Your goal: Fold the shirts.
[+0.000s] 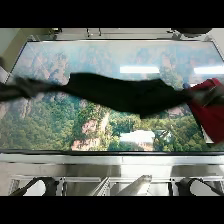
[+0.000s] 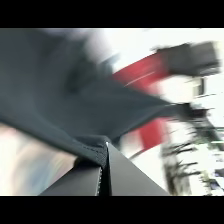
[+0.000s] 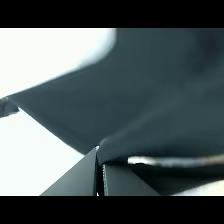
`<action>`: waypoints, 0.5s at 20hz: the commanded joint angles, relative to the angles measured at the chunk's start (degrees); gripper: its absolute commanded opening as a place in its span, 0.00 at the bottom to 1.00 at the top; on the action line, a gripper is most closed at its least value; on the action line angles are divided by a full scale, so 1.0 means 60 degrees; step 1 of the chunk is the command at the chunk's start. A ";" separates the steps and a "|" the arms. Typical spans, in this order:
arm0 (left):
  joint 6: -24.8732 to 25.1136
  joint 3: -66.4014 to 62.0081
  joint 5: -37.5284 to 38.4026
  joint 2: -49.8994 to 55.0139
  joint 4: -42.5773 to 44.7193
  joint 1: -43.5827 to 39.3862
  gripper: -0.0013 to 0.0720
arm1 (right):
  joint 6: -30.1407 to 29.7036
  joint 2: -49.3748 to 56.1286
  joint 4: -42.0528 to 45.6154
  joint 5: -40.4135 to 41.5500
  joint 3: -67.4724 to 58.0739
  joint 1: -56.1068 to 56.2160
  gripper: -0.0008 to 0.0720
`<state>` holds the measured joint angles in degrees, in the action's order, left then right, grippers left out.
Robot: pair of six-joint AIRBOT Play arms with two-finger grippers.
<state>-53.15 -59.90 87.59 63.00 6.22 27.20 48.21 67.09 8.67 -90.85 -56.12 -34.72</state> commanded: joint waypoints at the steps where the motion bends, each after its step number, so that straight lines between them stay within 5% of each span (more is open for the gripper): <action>1: 0.0492 -0.2430 0.2095 -0.1486 -0.5085 0.1548 0.04 | -0.0076 -0.2736 -0.3778 -0.0226 -0.1872 -0.0736 0.04; 5: 0.0015 -0.4054 0.2361 -0.2714 -0.8091 0.4215 0.04 | -0.0743 -0.5563 -0.3767 0.2747 -0.3038 -0.1738 0.04; 8: -0.0441 -0.4371 0.2444 -0.2630 -0.7916 0.4943 0.04 | -0.1056 -0.6696 -0.1920 0.4849 -0.3042 -0.2204 0.04; 10: -0.0637 -0.3971 0.2280 -0.2186 -0.6983 0.4288 0.04 | -0.0568 -0.6481 -0.0820 0.4903 -0.3005 -0.2211 0.04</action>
<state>-54.65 -83.68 101.43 48.73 -36.53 52.80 43.64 31.09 -4.51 -69.08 -73.36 -46.52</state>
